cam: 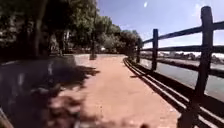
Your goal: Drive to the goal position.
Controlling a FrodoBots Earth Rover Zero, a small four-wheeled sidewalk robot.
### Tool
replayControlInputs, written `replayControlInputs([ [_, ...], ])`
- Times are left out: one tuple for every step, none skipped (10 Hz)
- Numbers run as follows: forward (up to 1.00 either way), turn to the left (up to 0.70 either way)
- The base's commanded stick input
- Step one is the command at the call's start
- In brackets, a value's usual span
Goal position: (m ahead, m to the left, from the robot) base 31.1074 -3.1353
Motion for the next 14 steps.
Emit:
replayControlInputs([
  [1.0, 0.0],
  [1.0, 0.0],
  [1.0, 0.0],
  [1.0, 0.0],
  [1.0, 0.0],
  [1.0, 0.0],
  [1.0, 0.0],
  [1.0, 0.0],
  [1.0, 0.0],
  [1.0, 0.0],
  [1.0, 0.0],
  [1.0, 0.0],
  [1.0, 0.0],
  [1.0, 0.0],
])
